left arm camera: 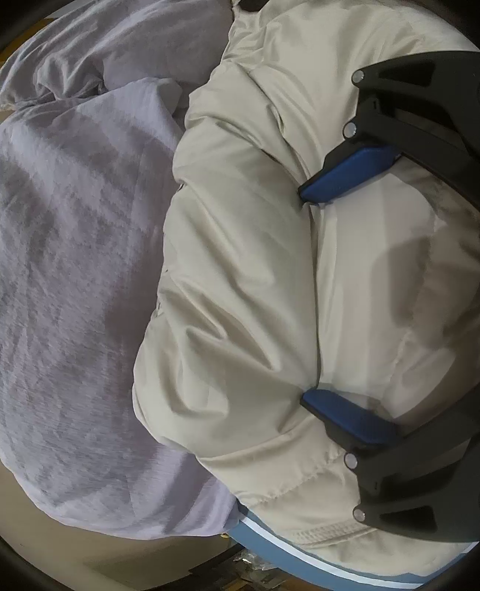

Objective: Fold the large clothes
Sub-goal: 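Pinch the folded edge with the right tool and release it, then lower both tools onto the folded jacket edge and grasp it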

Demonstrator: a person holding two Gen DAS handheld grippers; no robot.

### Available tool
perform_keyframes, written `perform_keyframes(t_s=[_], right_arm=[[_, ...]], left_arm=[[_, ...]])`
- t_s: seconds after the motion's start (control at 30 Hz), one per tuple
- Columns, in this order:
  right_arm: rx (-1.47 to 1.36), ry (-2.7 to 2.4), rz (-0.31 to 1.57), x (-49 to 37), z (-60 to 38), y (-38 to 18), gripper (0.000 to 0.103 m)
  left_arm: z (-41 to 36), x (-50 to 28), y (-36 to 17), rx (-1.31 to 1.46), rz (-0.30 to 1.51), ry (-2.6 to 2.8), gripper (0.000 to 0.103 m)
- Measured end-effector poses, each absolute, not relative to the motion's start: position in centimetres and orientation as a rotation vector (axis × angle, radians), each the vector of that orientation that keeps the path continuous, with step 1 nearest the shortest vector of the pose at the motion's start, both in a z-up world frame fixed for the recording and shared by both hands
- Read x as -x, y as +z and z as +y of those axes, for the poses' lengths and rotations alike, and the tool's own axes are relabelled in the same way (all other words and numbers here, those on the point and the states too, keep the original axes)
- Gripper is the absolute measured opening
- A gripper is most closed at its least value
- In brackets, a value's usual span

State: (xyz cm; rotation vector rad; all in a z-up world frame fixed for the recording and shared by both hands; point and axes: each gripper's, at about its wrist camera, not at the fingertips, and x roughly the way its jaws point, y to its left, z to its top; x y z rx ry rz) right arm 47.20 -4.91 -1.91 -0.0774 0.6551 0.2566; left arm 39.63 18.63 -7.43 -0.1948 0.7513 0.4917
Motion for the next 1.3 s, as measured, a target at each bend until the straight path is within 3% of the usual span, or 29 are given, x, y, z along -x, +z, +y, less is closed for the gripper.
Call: perform_keyframes(t_s=[0.2,0.6,0.87,1.1,1.3], right_arm=[[0.006,0.175,0.794,-51.3,-9.7,-5.1,0.061],[0.189,0.109,0.812,-52.2,-7.7,-8.1,0.063],[0.19,0.089,0.825,-52.9,-7.0,-7.3,0.068],[0.005,0.338,0.715,-49.1,-5.7,-1.1,0.077],[0.1,0.473,0.734,-46.1,-0.3,-2.5,0.082]], left_arm=[[19.3,-40.3,-7.5,0.194,0.736,0.494,0.101],[20.5,-38.6,-3.1,0.205,0.637,0.545,0.101],[23.7,-41.6,-5.6,0.233,0.724,0.602,0.101],[22.9,-41.7,-7.0,0.198,0.722,0.617,0.101],[23.2,-41.8,-7.6,0.201,0.728,0.619,0.101]])
